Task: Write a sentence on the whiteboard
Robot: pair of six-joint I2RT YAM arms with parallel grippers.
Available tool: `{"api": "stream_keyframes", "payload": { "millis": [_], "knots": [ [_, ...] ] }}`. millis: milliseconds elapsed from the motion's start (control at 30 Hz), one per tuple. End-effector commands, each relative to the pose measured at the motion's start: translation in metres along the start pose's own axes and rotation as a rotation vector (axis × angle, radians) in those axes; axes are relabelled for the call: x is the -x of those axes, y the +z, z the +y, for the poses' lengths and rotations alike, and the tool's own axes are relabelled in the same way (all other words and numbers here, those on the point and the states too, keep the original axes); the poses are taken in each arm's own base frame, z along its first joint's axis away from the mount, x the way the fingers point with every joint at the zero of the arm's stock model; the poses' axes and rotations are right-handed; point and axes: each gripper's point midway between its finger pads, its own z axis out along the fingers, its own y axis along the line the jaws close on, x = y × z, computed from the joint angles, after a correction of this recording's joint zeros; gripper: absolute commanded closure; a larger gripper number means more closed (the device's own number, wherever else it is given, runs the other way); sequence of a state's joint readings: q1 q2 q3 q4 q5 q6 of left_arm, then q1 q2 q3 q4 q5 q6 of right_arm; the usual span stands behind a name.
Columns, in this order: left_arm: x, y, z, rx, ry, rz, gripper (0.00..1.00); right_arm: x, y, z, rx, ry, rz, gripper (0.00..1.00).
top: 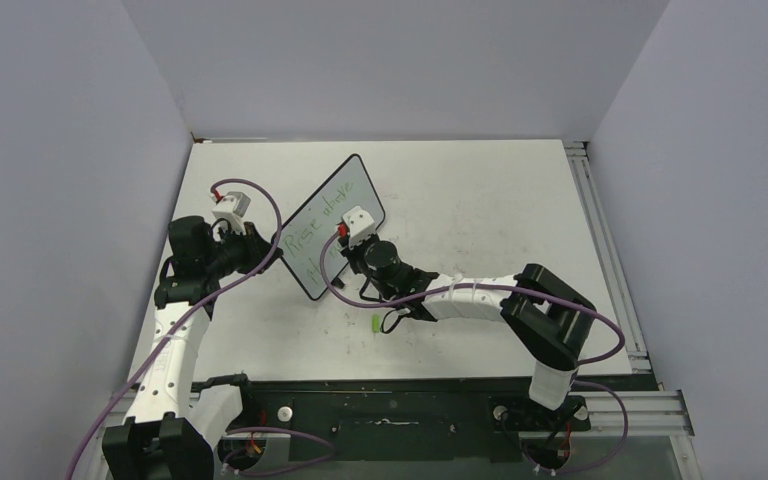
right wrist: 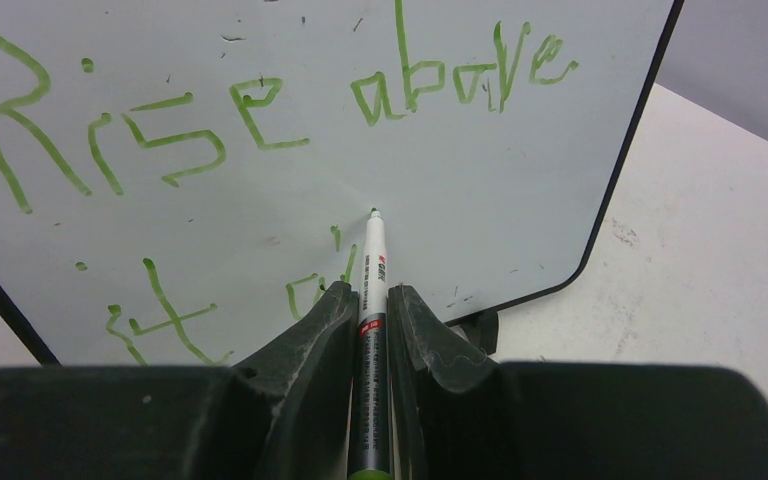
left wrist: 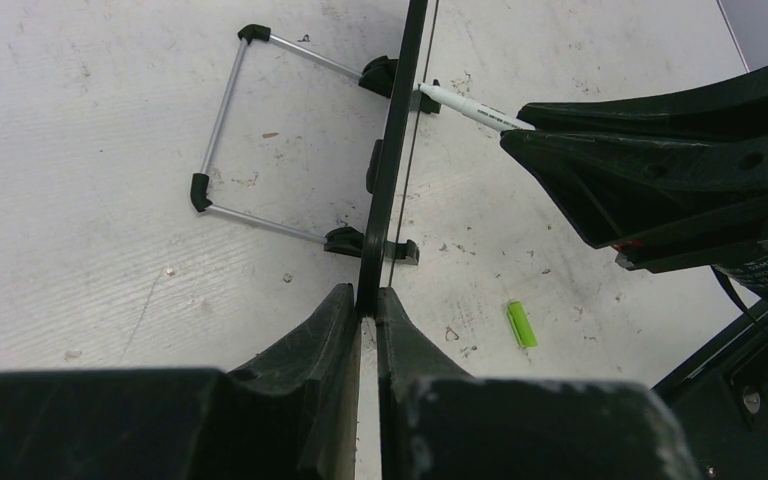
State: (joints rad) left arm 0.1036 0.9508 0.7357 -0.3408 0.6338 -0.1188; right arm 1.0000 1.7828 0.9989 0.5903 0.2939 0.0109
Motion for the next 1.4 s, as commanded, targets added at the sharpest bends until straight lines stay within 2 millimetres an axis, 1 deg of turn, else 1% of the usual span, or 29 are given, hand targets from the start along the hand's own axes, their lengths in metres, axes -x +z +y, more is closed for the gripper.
{"api": "stream_keyframes", "payload": {
  "millis": [0,433,633,967,1033,1133,1367],
  "knots": [
    [0.023,-0.004,-0.013,-0.042,0.041,-0.056,1.0,0.016,0.007,0.0,0.006,0.027,-0.055,0.95],
    [0.023,-0.005,-0.013,-0.041,0.042,-0.059,1.0,-0.023,-0.004,-0.001,0.007,0.03,0.035,0.95],
    [0.023,-0.005,-0.013,-0.043,0.041,-0.057,1.0,-0.033,-0.003,0.0,0.006,0.026,0.056,0.95],
    [0.023,-0.005,-0.013,-0.04,0.04,-0.057,1.0,-0.045,0.002,0.001,0.003,0.015,0.079,0.95],
    [0.023,-0.005,-0.013,-0.042,0.042,-0.058,1.0,-0.045,0.002,0.002,0.004,0.014,0.079,0.95],
    [0.023,-0.005,-0.013,-0.042,0.041,-0.057,1.0,-0.04,0.003,0.002,0.005,0.015,0.069,0.95],
    [0.022,-0.005,-0.013,-0.042,0.041,-0.057,1.0,-0.017,0.004,0.004,0.018,0.022,0.022,0.95]
  ]
}}
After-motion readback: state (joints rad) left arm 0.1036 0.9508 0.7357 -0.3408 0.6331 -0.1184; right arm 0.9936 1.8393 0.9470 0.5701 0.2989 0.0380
